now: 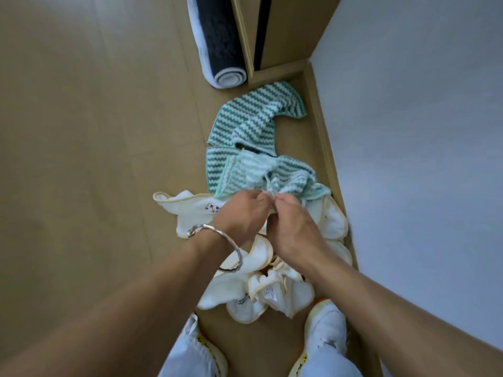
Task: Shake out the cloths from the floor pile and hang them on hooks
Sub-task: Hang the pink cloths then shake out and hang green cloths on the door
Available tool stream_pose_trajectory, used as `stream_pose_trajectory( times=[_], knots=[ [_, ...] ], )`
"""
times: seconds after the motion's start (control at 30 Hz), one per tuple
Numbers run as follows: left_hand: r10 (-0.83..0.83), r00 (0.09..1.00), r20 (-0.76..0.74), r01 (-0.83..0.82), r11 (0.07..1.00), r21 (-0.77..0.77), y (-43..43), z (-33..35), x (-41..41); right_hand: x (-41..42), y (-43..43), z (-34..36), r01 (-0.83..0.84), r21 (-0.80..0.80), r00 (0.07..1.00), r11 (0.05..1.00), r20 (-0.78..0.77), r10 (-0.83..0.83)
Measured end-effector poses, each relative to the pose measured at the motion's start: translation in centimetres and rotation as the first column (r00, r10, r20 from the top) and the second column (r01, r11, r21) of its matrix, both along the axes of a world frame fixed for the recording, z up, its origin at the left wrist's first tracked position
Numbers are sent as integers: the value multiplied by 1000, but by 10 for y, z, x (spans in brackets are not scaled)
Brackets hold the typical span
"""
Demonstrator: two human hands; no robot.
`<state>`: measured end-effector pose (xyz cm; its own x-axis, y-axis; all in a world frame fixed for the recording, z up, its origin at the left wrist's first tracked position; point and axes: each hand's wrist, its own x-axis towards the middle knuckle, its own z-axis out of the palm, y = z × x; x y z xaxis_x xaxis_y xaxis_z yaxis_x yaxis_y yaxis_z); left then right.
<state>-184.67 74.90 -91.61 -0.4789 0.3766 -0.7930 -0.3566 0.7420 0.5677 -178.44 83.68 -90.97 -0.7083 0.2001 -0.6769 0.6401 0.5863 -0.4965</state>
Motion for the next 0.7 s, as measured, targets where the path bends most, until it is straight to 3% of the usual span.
stream_pose_trajectory(
  times=[0.1,0.2,0.27,0.33,0.4,0.47,0.6,0.7],
  knots=[
    [174,982,73,-169,983,-67,-5,45,-10,-10,-24,69,20,-62,1000,998,-16,-21],
    [244,959,142,-237,969,-64,-10,92,-22,-20,-27,127,-87,-47,996,995,8,88],
    [114,989,95,-110,993,-52,-14,127,-32,-25,-18,165,-174,-57,985,983,6,175],
    [-123,990,-64,117,989,-90,-17,164,-40,-28,-8,206,-250,-82,968,965,-4,251],
    [-408,883,-233,371,910,-186,-15,211,-46,-31,4,246,-329,-62,944,942,-10,329],
    [-571,734,-367,501,821,-275,-13,265,-50,-36,16,286,-375,19,926,927,-44,376],
    [-699,513,-498,629,701,-337,-15,381,-52,-43,41,373,-218,156,938,963,-240,251],
    [-757,344,-555,695,603,-392,-18,468,-41,-35,48,444,-332,120,909,936,-225,351]
  ],
)
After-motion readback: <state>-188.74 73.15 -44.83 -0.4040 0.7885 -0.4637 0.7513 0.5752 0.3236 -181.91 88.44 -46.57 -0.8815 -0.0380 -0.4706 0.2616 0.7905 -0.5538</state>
